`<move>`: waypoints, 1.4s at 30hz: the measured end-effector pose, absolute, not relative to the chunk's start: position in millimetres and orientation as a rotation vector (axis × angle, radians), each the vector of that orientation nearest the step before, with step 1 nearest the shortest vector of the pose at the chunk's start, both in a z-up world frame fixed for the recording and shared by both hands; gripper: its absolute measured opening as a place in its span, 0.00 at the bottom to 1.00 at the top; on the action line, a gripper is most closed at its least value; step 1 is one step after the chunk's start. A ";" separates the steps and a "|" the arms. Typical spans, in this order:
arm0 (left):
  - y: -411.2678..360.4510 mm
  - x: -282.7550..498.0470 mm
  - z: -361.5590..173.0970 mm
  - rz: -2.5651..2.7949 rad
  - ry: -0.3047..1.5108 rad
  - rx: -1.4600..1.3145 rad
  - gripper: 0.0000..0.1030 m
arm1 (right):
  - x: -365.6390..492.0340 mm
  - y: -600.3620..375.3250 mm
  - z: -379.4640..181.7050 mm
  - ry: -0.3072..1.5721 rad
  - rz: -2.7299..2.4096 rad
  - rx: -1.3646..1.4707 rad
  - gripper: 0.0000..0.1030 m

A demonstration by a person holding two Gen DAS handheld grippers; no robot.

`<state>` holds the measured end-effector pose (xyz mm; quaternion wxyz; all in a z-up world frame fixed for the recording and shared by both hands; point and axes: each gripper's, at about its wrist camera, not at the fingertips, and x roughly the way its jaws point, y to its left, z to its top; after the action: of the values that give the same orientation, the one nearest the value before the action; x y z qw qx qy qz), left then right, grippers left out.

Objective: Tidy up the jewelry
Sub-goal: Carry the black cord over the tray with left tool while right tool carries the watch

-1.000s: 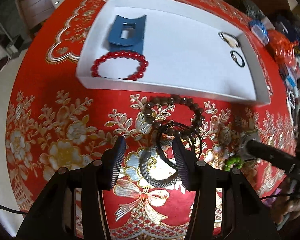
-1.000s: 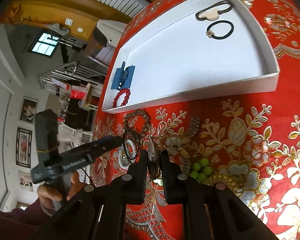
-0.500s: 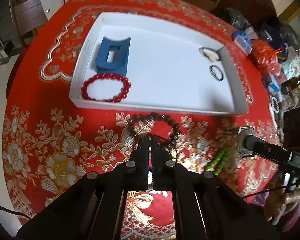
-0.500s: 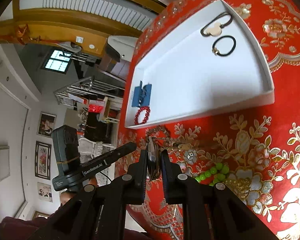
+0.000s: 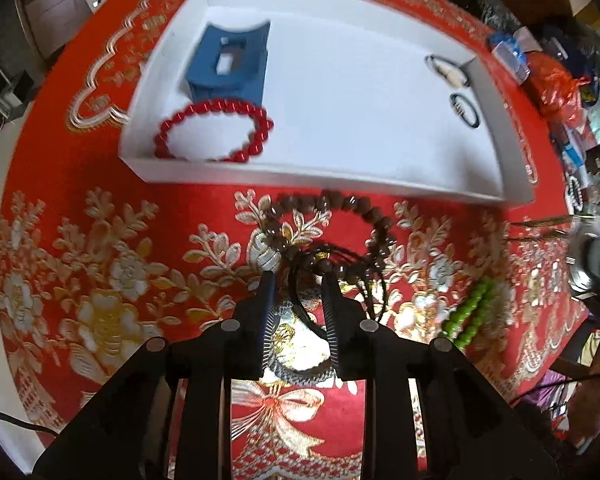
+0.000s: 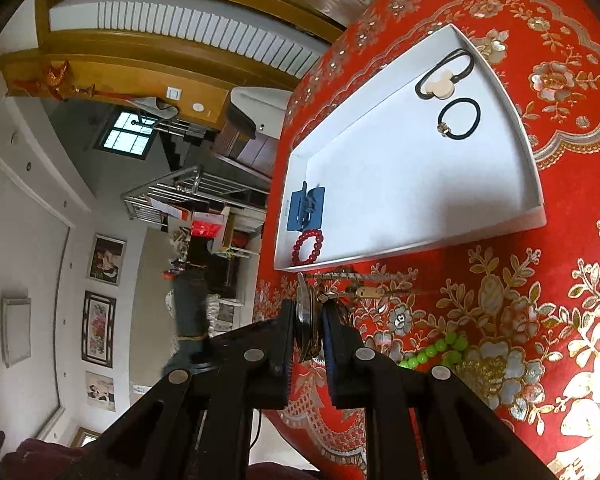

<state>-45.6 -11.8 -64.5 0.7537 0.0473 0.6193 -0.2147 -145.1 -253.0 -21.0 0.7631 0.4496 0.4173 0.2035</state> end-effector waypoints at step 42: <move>-71.9 65.9 -1.6 -0.440 1.223 0.027 0.01 | -14.4 -306.5 -8.5 0.928 0.364 0.957 0.12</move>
<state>65.9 -71.9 -1.6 0.7960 0.0125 0.5694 -0.2048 -14.4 -306.5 -8.5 0.7708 0.4412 0.4278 0.1677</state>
